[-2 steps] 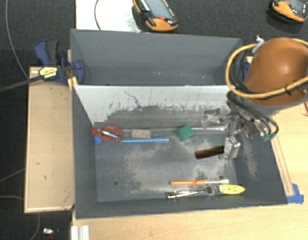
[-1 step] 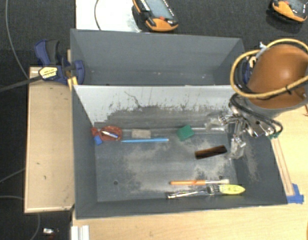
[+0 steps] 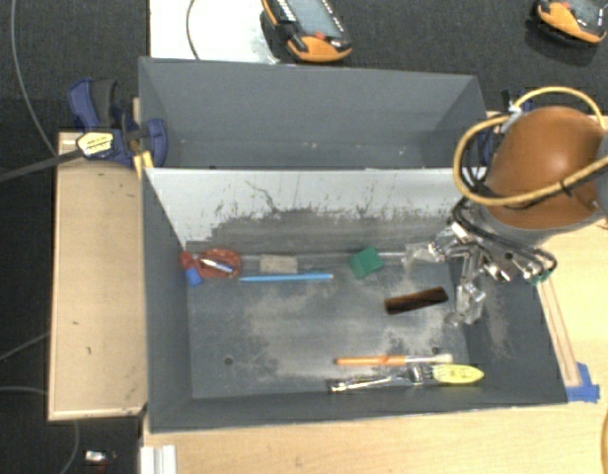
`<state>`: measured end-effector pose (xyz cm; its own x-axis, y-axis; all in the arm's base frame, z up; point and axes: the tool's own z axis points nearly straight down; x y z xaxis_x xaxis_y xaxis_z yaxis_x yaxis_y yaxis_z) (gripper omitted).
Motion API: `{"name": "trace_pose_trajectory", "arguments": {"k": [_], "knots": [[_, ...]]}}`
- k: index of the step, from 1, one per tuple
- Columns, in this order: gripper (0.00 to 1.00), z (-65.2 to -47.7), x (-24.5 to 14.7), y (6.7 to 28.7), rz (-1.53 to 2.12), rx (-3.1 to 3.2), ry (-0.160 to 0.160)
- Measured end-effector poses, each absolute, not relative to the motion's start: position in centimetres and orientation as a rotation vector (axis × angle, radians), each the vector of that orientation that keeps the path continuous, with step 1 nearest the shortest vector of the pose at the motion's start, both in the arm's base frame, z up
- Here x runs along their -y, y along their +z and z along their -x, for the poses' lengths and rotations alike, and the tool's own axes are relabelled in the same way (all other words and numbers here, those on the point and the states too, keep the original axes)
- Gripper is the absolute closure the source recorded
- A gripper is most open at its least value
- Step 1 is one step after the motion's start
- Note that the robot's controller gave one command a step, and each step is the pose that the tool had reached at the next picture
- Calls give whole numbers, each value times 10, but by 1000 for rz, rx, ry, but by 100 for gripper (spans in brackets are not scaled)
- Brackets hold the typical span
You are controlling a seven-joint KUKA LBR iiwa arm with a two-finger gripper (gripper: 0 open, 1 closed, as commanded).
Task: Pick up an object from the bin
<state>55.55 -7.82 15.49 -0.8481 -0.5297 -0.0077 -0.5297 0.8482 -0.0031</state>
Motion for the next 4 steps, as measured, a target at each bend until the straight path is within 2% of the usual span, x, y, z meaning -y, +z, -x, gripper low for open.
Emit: {"name": "trace_pose_trajectory", "arguments": {"k": [1, 2, 3, 4], "knots": [[0, -564, 90, 129, 505, -3092, 0], [0, -563, 100, 129, 638, -3066, -1], [0, -517, 86, 203, 642, -3069, 3], [0, -534, 110, 166, 528, -3080, -5]]}}
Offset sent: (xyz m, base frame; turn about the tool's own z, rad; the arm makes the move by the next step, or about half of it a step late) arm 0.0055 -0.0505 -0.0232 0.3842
